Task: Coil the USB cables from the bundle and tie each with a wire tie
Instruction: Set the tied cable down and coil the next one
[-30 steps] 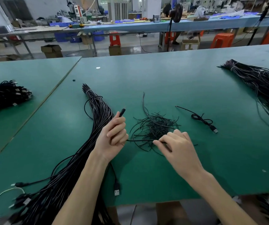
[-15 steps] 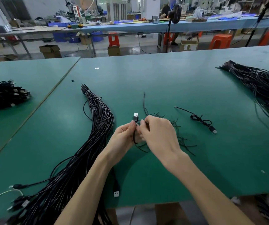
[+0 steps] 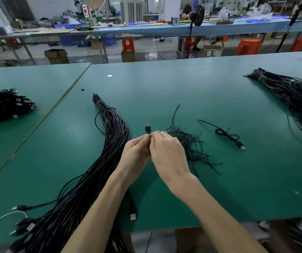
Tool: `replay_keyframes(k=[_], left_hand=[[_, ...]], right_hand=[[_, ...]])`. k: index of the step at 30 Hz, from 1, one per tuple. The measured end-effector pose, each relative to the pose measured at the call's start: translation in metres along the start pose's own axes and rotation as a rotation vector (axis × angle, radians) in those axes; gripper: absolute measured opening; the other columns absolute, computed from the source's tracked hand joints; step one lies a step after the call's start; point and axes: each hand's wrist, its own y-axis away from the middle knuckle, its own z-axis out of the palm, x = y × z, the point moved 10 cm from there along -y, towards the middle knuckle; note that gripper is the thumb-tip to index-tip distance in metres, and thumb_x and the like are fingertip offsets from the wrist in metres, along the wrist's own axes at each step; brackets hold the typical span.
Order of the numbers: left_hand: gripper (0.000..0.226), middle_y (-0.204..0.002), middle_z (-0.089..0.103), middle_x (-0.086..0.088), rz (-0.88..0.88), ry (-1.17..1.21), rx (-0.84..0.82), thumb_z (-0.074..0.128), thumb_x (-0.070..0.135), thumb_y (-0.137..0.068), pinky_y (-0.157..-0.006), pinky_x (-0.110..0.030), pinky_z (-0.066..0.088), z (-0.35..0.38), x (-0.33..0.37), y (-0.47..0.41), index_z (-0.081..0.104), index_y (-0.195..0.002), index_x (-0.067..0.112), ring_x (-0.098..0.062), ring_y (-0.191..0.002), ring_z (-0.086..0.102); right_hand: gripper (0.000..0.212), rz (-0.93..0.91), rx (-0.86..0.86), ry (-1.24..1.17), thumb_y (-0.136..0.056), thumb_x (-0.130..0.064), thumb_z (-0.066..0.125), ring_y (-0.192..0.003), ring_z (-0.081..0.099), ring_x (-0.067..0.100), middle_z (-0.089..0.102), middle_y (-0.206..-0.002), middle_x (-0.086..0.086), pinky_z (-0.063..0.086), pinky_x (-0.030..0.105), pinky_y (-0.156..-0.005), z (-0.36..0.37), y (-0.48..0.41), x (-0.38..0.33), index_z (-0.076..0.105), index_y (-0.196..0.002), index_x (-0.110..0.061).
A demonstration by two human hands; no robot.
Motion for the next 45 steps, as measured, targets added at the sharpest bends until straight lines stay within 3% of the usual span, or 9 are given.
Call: replay_keyframes(k=[3, 7, 13, 19, 24, 32, 35, 38, 45], left_hand=[[0.033, -0.132, 0.063, -0.03, -0.011, 0.027, -0.046, 0.054, 0.009, -0.1, -0.087, -0.031, 0.056, 0.005, -0.001, -0.002, 0.065, -0.127, -0.008, -0.028, -0.108, 0.064], [0.032, -0.097, 0.076, -0.012, -0.016, 0.011, -0.046, 0.046, 0.006, -0.106, -0.069, -0.023, 0.056, 0.004, -0.005, -0.002, 0.078, -0.1, 0.005, -0.012, -0.077, 0.07], [0.037, -0.137, 0.063, -0.025, -0.025, 0.168, -0.14, 0.04, 0.009, -0.108, -0.095, -0.031, 0.055, 0.01, -0.002, -0.002, 0.055, -0.135, -0.013, -0.031, -0.129, 0.062], [0.039, -0.14, 0.062, -0.02, -0.042, 0.4, -0.097, 0.037, 0.011, -0.107, -0.097, -0.03, 0.055, 0.004, 0.002, -0.003, 0.052, -0.137, -0.009, -0.028, -0.129, 0.062], [0.021, -0.092, 0.076, -0.005, -0.036, 0.632, 0.083, 0.046, 0.003, -0.102, -0.075, -0.024, 0.061, -0.018, 0.006, -0.007, 0.062, -0.113, -0.003, -0.013, -0.081, 0.075], [0.017, -0.073, 0.055, 0.01, -0.119, 0.769, -0.032, 0.044, 0.005, -0.101, -0.039, -0.021, 0.033, -0.01, 0.008, 0.001, 0.06, -0.107, 0.004, -0.007, -0.041, 0.037], [0.012, -0.063, 0.044, 0.011, -0.092, 0.698, -0.09, 0.063, 0.0, -0.088, -0.037, -0.024, 0.028, -0.005, 0.013, 0.005, 0.066, -0.099, 0.004, -0.009, -0.038, 0.029], [0.014, -0.059, 0.036, 0.011, -0.105, 0.527, -0.197, 0.052, 0.004, -0.094, -0.038, -0.024, 0.023, 0.003, 0.014, 0.007, 0.065, -0.094, 0.01, -0.007, -0.041, 0.02], [0.017, -0.06, 0.043, 0.005, -0.128, -0.136, -0.331, 0.058, 0.025, -0.099, -0.051, -0.022, 0.023, 0.024, -0.014, 0.01, 0.067, -0.089, 0.015, -0.009, -0.051, 0.033]], right_hand=[[0.022, 0.036, 0.006, -0.049, -0.106, -0.011, 0.046, -0.09, 0.062, 0.024, 0.069, -0.107, 0.003, 0.032, 0.025, -0.077, -0.002, 0.002, 0.009, 0.068, -0.111, -0.01], [0.025, 0.003, -0.025, -0.096, -0.108, -0.013, 0.046, -0.093, 0.064, 0.024, 0.069, -0.108, 0.002, 0.049, 0.034, -0.087, 0.001, 0.003, 0.011, 0.069, -0.115, -0.011], [0.034, -0.058, -0.031, -0.082, -0.11, -0.027, 0.046, -0.098, 0.069, 0.02, 0.071, -0.115, -0.005, 0.056, 0.037, -0.08, 0.0, 0.008, 0.008, 0.065, -0.136, -0.019], [0.042, -0.125, -0.106, -0.122, -0.111, -0.033, 0.04, -0.085, 0.071, 0.025, 0.075, -0.102, 0.001, 0.057, 0.043, -0.074, 0.017, 0.023, 0.001, 0.048, -0.152, -0.022], [0.026, -0.077, -0.153, -0.096, -0.11, -0.043, 0.035, -0.061, 0.064, 0.021, 0.065, -0.071, -0.005, 0.054, 0.041, -0.066, 0.028, 0.031, 0.014, 0.046, -0.112, -0.02], [0.031, -0.089, -0.213, -0.236, -0.108, -0.041, 0.047, -0.064, 0.053, 0.013, 0.054, -0.07, -0.013, 0.048, 0.032, -0.067, 0.028, 0.036, 0.039, 0.055, -0.089, -0.018], [0.038, -0.103, -0.236, -0.15, -0.106, -0.048, 0.046, -0.068, 0.055, 0.014, 0.058, -0.074, -0.01, 0.049, 0.034, -0.069, 0.026, 0.031, 0.05, 0.053, -0.084, -0.019], [0.045, -0.112, -0.237, -0.063, -0.102, -0.056, 0.047, -0.063, 0.05, 0.013, 0.053, -0.067, -0.009, 0.047, 0.032, -0.065, 0.017, 0.019, 0.059, 0.048, -0.076, -0.02], [0.044, -0.01, -0.352, 0.124, -0.09, -0.058, 0.068, -0.074, 0.061, 0.025, 0.056, -0.07, -0.002, 0.041, 0.033, -0.066, 0.003, -0.024, 0.068, 0.05, -0.069, -0.023]])
